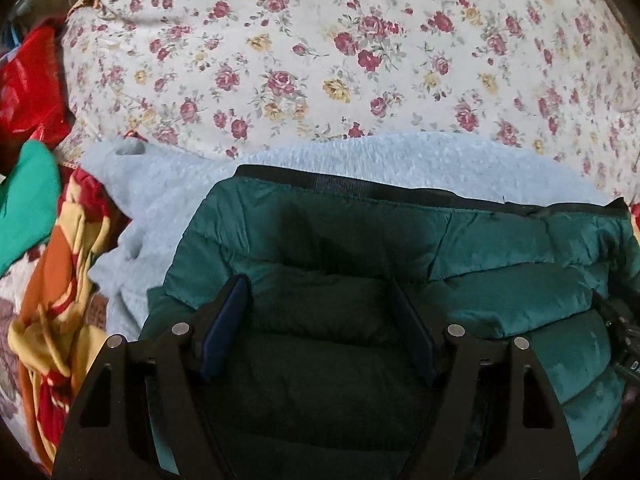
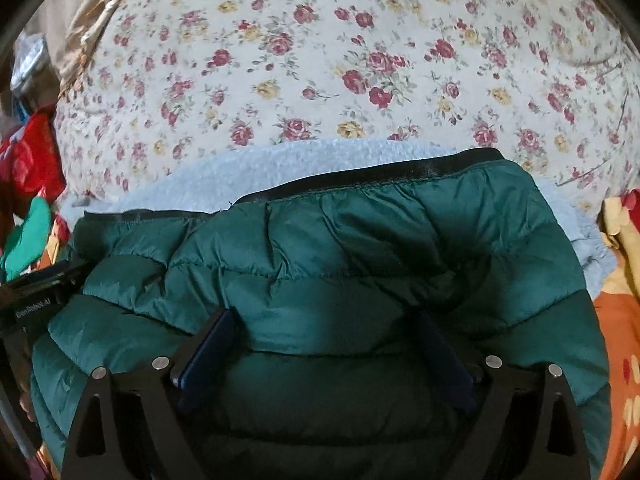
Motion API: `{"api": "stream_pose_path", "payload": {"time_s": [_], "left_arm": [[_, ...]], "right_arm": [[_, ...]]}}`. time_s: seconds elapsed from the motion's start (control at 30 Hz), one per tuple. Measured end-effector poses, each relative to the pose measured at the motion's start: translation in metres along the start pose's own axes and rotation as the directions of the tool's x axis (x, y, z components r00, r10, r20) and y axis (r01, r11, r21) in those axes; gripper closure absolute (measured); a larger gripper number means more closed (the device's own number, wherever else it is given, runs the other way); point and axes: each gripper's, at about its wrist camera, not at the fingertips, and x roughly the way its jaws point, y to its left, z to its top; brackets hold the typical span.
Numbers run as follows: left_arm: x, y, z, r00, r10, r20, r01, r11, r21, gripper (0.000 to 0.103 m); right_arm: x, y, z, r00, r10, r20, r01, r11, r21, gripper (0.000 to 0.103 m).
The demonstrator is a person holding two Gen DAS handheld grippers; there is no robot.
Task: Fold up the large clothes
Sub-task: 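Lay the folded hem over the collar and press it flat with both grippers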
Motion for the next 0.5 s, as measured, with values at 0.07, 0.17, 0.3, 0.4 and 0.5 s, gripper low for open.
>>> {"api": "stream_pose_path", "payload": {"time_s": [0.07, 0.17, 0.3, 0.4, 0.5], "left_arm": [[0.005, -0.002, 0.003, 1.000, 0.005, -0.008, -0.005, 1.000, 0.001, 0.028], [0.001, -0.002, 0.005, 1.000, 0.008, -0.015, -0.008, 1.000, 0.003, 0.028], [-0.030, 0.011, 0.001, 0.998, -0.059, -0.008, 0.059, 0.997, -0.041, 0.028], [-0.055, 0.024, -0.010, 0.996, -0.091, 0.016, 0.091, 0.994, -0.063, 0.028], [-0.066, 0.042, -0.027, 0.996, -0.082, 0.022, 0.084, 0.993, -0.086, 0.028]], "right_arm": [[0.004, 0.000, 0.002, 1.000, -0.008, 0.001, 0.008, 1.000, -0.001, 0.009], [0.006, 0.006, 0.003, 0.999, -0.037, -0.010, 0.037, 0.999, -0.027, 0.008], [-0.019, 0.009, 0.002, 0.999, -0.048, -0.012, 0.048, 0.998, -0.028, 0.009], [-0.058, 0.005, -0.011, 0.998, -0.011, 0.057, 0.012, 1.000, -0.001, 0.009], [-0.084, -0.003, -0.033, 0.996, -0.016, 0.090, 0.016, 1.000, 0.003, 0.009]]}}
